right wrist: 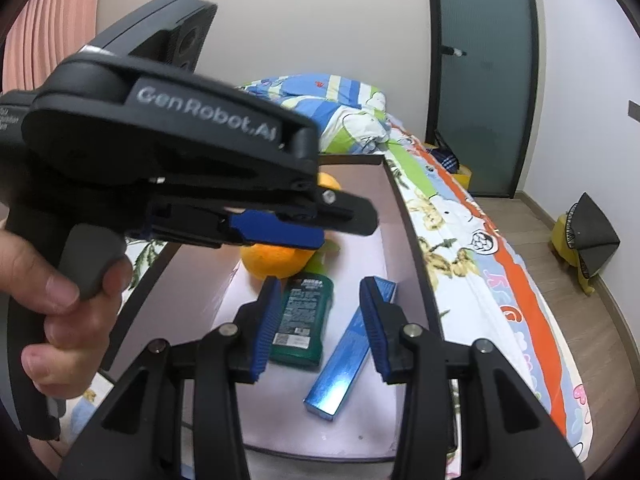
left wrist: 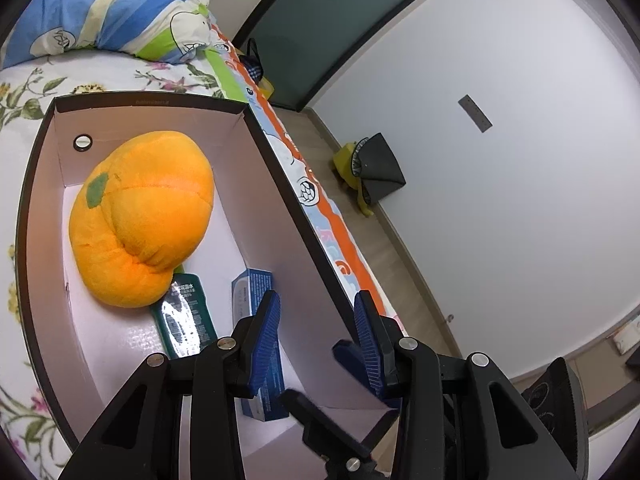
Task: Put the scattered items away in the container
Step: 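Lower the blue box into the black box and open the grippers, then withdraw both grippers from the black box toward the items on the bed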
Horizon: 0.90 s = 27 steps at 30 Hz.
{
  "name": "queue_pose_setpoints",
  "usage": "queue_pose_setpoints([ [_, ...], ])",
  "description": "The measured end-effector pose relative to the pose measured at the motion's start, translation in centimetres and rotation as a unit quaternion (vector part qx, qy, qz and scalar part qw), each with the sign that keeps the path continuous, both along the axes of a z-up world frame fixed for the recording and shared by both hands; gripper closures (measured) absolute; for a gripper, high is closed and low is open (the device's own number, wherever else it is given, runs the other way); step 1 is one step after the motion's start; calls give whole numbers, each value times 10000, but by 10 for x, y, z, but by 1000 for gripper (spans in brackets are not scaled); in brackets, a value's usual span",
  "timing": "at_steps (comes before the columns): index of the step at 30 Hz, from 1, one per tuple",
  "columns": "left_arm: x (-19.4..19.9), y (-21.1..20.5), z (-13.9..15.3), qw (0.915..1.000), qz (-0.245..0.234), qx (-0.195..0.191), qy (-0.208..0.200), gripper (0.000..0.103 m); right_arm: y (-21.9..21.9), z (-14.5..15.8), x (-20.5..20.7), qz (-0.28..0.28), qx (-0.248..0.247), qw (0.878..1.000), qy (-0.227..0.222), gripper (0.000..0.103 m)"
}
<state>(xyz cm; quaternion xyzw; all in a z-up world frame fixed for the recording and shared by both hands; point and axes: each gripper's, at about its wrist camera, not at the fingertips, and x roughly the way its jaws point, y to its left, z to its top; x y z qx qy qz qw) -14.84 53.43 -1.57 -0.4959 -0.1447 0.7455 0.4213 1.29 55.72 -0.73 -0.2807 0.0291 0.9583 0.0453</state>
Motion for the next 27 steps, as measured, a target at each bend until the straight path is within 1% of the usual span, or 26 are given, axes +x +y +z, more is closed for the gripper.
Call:
queue_pose_setpoints([
  [2,-2,-5,-2,10000,31,13,-69,64,7,-2,6,-1,-95,9999,58,59],
  [4,-4,-12,-1,9999,68,10,-131,62,5,3,10,-17,-173,9998,133,52],
  [5,-5,-17,-1,9998,120,-6,-161,59,3,6,12,-36,-187,9997,176,42],
  [6,-6,-22,-1,9997,173,-16,-186,47,1,9,15,-52,-193,9995,226,27],
  [7,-6,-28,0,9996,221,-12,-199,33,-2,12,18,-62,-203,9993,292,16],
  [9,-6,-43,4,9992,347,44,-172,20,-11,20,22,-50,-253,9987,449,10],
  [10,-5,-51,7,9990,406,97,-151,19,-16,23,24,-44,-287,9983,500,7],
  [11,-5,-60,10,9988,450,153,-153,19,-21,26,24,-41,-315,9981,528,6],
  [12,-6,-70,12,9984,485,218,-185,16,-25,28,25,-37,-330,9980,545,3],
  [13,-6,-81,15,9979,529,275,-234,10,-30,30,26,-21,-341,9978,560,1],
  [15,-7,-99,19,9968,657,310,-341,3,-43,39,26,32,-317,9978,576,0],
  [17,-9,-122,24,9950,822,388,-423,2,-60,48,26,72,-229,9980,589,0],
  [22,-7,-190,37,9898,1227,587,-414,2,-107,65,20,387,-163,9976,551,0],
  [27,-4,-271,40,9800,1778,731,-513,1,-160,78,7,810,-38,9953,532,0],
])
